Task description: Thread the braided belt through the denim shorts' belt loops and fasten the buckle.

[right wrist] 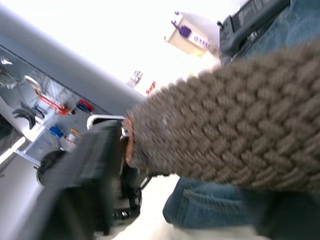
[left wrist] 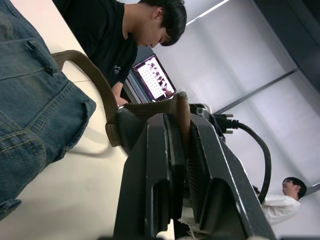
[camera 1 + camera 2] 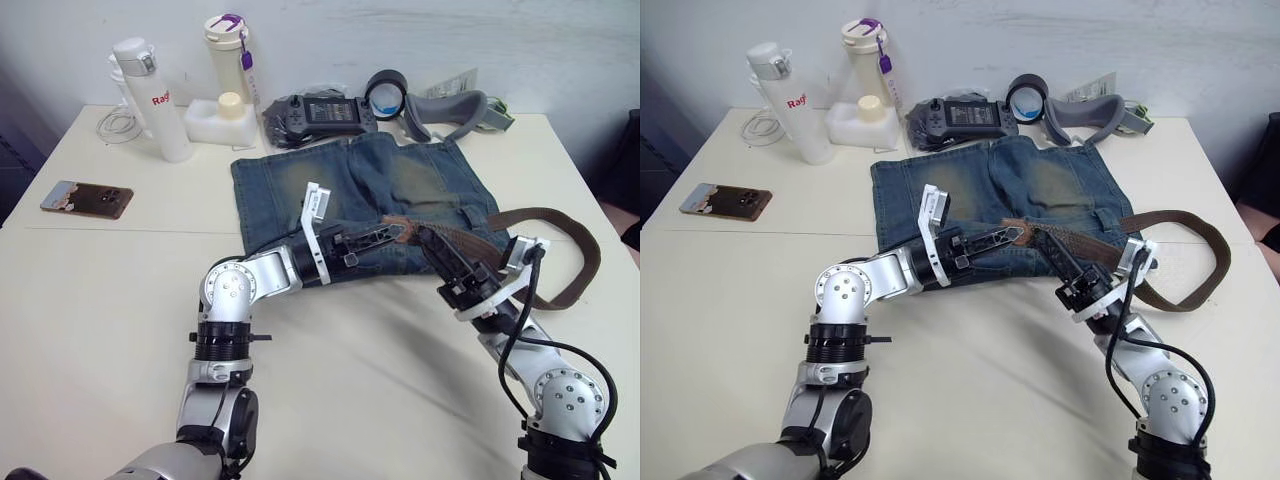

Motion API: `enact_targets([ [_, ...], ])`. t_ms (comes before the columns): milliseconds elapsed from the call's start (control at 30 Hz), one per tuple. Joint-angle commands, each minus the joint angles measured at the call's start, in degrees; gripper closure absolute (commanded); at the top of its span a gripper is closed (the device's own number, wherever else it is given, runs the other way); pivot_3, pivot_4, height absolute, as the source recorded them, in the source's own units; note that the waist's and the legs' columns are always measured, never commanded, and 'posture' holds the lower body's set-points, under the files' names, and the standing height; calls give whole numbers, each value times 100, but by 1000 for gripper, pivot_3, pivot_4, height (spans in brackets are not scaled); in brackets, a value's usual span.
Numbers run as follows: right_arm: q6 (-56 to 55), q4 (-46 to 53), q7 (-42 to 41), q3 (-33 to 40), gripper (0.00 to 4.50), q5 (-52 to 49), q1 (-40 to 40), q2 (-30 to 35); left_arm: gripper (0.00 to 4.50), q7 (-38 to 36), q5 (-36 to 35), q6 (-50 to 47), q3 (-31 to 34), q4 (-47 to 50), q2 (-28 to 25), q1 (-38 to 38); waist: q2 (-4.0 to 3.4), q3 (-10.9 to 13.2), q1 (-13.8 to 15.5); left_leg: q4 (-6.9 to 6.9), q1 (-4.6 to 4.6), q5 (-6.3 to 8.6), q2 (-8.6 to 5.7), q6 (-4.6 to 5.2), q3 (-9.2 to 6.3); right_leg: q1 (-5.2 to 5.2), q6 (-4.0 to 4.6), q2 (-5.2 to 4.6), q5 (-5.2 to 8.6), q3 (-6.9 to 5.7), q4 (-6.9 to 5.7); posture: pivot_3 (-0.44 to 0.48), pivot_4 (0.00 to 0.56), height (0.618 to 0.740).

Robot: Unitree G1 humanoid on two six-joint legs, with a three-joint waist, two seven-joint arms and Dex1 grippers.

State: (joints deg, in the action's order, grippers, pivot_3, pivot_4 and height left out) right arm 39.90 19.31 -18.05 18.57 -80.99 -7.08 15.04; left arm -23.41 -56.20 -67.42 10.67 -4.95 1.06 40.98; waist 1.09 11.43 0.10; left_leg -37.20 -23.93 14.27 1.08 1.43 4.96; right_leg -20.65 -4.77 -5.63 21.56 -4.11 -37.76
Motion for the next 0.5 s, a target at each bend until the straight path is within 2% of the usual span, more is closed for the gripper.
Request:
enact_targets([
  [33, -115, 90, -110, 135, 3107, -255, 18, -36, 4500, -17, -68, 75, 4, 168, -30, -14, 0, 0, 1, 0, 0, 0, 0, 0, 0, 0, 0, 0, 0, 0, 0, 0, 150, 731],
  [100, -135, 78, -117, 138, 4110, -296, -7, -38, 4500, -22, -72, 88, -3, 142, -40, -6, 0, 0, -1, 0, 0, 0, 0, 0, 0, 0, 0, 0, 0, 0, 0, 0, 150, 731],
  [133, -140, 72, -115, 141, 4449, -308, -21, -24, 4500, -29, -54, 105, -22, 129, -49, 1, 0, 0, 0, 0, 0, 0, 0, 0, 0, 0, 0, 0, 0, 0, 0, 0, 150, 731],
  [200, -152, 77, -109, 150, 4449, -291, -24, 7, 4500, -84, -10, 136, -90, 150, -90, -4, 0, 0, 3, 0, 0, 0, 0, 0, 0, 0, 0, 0, 0, 0, 0, 0, 150, 731],
  [267, -170, 82, -103, 273, 4500, -268, -28, 144, 3537, -291, 116, 312, -163, 182, -260, 47, 0, 0, 1, 0, -1, 0, 0, 0, 0, 0, 0, -1, 0, 0, 1, 0, 150, 731],
  [300, -182, 76, -104, 368, 4500, -263, -23, 234, 3363, -407, 250, 422, -247, 172, -406, 100, 0, 0, 0, 0, -1, 0, 0, 0, 0, 0, 0, -1, 0, 0, 1, 0, 150, 731],
  [400, -203, 66, -129, 609, 4500, -253, 44, 513, 2074, -780, 585, 746, -488, 51, -769, 234, 0, 0, 4, 1, -1, 0, -1, 0, 2, -2, 0, 0, 0, 0, 0, 0, 150, 731],
  [500, -213, 81, -151, 1004, 4500, -237, 231, 915, 676, -2074, 1579, 1724, -1674, 327, -1600, 260, -2, -1, 11, 4, 0, 0, -2, 0, 5, -2, 0, 1, 0, 0, 2, 0, 150, 731],
])
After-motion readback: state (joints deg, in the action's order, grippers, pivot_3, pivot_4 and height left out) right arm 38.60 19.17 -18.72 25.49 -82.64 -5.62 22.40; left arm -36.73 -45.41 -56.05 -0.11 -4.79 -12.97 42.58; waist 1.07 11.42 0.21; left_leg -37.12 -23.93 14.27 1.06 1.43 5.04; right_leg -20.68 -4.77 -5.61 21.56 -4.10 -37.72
